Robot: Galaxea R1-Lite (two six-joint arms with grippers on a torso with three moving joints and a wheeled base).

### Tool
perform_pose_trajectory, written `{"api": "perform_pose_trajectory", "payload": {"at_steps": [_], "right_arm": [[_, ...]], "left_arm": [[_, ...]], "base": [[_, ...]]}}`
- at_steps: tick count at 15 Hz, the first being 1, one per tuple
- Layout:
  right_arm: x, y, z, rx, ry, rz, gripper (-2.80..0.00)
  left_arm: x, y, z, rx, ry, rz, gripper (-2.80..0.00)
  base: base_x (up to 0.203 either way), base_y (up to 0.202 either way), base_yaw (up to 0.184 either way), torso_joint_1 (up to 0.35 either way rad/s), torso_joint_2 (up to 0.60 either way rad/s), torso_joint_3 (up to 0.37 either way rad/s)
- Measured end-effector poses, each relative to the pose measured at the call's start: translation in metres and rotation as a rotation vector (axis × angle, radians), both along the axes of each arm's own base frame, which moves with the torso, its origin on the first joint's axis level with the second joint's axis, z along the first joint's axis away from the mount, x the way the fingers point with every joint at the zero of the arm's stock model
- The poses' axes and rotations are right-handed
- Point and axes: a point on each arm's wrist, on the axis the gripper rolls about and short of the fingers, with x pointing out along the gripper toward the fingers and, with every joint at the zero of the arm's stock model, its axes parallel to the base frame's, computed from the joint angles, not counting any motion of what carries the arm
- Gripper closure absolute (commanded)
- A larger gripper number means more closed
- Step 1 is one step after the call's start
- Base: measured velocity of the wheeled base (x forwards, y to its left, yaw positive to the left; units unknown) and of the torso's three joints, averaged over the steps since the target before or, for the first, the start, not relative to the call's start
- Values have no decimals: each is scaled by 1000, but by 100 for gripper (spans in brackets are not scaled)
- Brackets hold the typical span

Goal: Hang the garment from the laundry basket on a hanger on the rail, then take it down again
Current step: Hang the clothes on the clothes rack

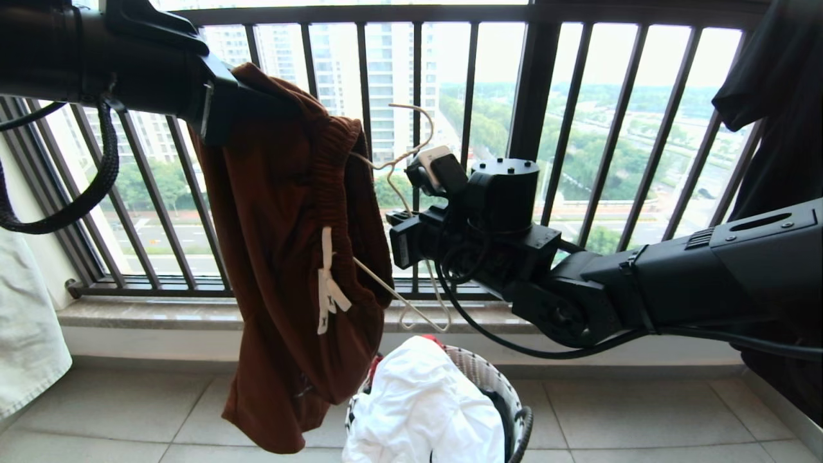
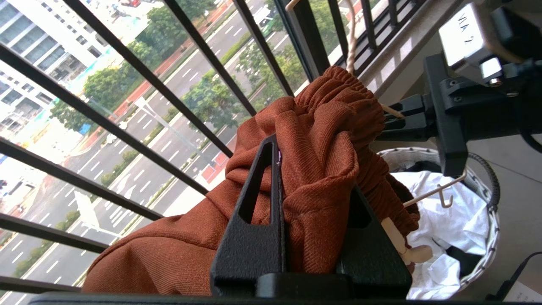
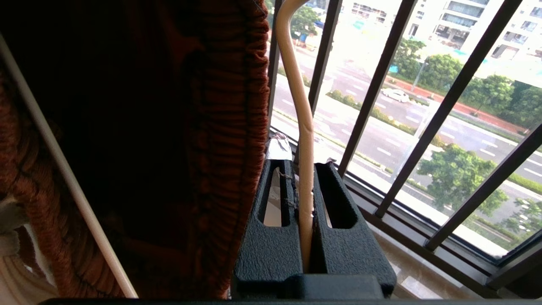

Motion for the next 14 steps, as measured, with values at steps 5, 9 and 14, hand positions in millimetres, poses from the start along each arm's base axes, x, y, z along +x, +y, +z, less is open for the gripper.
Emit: {"api": "perform_pose_trajectory", "payload": {"at_steps": [5, 9, 14], "right_arm": [[-1, 0, 3, -16, -76, -36, 0], [-2, -1, 4, -30, -102, -39, 0], [-2, -1, 3, -37, -119, -40, 0]], "left_arm": [[2, -1, -5, 36, 21, 40, 0], [0, -13, -4, 66, 0, 6, 0], [4, -36, -1, 103, -44, 8, 0]], "base": [[0, 0, 0, 0, 0, 0], [0, 0, 0, 0, 0, 0], [0, 0, 0, 0, 0, 0]]}}
